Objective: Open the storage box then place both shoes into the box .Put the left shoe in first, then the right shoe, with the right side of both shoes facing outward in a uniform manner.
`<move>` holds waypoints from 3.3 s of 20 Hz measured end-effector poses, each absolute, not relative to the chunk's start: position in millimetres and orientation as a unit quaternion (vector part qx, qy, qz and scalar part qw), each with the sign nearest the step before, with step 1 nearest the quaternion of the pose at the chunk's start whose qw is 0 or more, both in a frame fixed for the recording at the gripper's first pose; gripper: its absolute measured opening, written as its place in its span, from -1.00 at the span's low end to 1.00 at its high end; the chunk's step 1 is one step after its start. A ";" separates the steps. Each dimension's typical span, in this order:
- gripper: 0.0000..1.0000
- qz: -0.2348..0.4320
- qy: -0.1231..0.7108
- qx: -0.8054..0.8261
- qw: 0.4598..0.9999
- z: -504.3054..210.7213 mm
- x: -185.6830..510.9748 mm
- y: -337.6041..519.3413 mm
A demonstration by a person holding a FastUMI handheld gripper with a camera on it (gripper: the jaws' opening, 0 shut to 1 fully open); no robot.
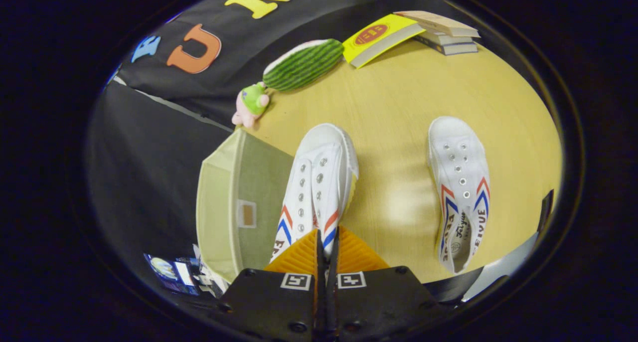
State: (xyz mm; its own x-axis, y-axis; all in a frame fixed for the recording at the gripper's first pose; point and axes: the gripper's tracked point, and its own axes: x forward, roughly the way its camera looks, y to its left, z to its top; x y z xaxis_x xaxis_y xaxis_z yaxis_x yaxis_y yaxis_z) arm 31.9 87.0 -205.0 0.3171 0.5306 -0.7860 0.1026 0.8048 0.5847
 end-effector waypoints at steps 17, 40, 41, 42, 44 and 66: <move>-0.89 0.209 0.562 0.270 0.753 -147.7 42.8 284.2; 0.96 0.242 0.560 0.239 0.755 -160.9 45.2 286.5; 0.96 0.241 0.553 0.229 0.764 -153.7 44.4 274.6; 0.96 0.238 0.545 0.220 0.773 -145.3 43.1 261.7; 0.96 0.227 0.531 0.201 0.792 -129.9 40.7 229.6; 0.97 0.011 0.641 0.107 0.760 -318.4 16.9 -105.9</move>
